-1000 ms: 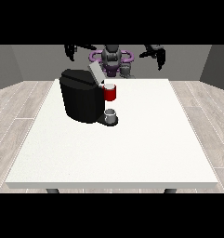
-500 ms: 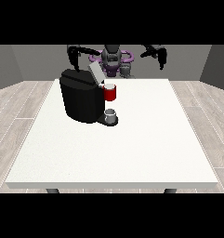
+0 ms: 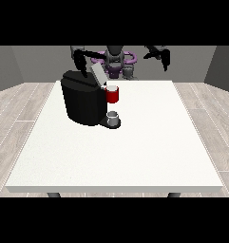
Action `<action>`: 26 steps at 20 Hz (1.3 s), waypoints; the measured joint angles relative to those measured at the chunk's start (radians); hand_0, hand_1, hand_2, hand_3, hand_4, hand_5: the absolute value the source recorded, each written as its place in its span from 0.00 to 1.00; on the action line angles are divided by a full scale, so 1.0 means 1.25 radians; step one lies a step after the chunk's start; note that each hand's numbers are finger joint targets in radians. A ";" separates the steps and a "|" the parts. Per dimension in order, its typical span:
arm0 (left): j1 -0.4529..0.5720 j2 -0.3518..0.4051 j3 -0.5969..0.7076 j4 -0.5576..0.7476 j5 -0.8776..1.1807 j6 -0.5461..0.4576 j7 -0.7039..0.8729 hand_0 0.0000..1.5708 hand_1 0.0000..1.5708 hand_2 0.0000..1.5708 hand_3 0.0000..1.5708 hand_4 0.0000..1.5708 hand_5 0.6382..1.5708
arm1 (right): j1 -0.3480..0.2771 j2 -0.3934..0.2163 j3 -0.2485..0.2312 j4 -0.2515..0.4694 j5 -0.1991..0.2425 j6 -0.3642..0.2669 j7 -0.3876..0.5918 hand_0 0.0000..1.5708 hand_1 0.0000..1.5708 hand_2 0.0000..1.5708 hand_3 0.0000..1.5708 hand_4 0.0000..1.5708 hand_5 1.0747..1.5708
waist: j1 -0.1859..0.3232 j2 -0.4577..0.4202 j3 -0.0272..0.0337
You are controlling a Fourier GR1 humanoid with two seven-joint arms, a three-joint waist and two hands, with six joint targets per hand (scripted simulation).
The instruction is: Insert the coffee pod into the coffee machine and close the lid
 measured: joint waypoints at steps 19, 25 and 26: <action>0.017 0.045 -0.010 -0.045 0.010 0.017 -0.009 0.00 0.00 0.00 0.00 0.23 1.00 | -0.149 -0.025 0.032 0.059 0.059 -0.007 -0.007 0.00 0.00 0.00 0.00 0.00 1.00 | 0.012 0.083 0.0029; 0.003 0.040 -0.025 -0.048 0.009 0.017 0.005 0.00 0.00 0.00 0.00 0.21 1.00 | -0.175 -0.036 0.038 0.062 0.088 -0.023 0.016 0.00 0.00 0.00 0.00 0.00 1.00 | 0.026 0.099 0.0066; -0.002 0.039 -0.027 -0.047 0.007 0.020 0.004 0.00 0.00 0.00 0.00 0.21 1.00 | -0.181 -0.038 0.043 0.060 0.098 -0.029 0.025 0.00 0.00 0.00 0.00 0.00 1.00 | 0.027 0.103 0.0074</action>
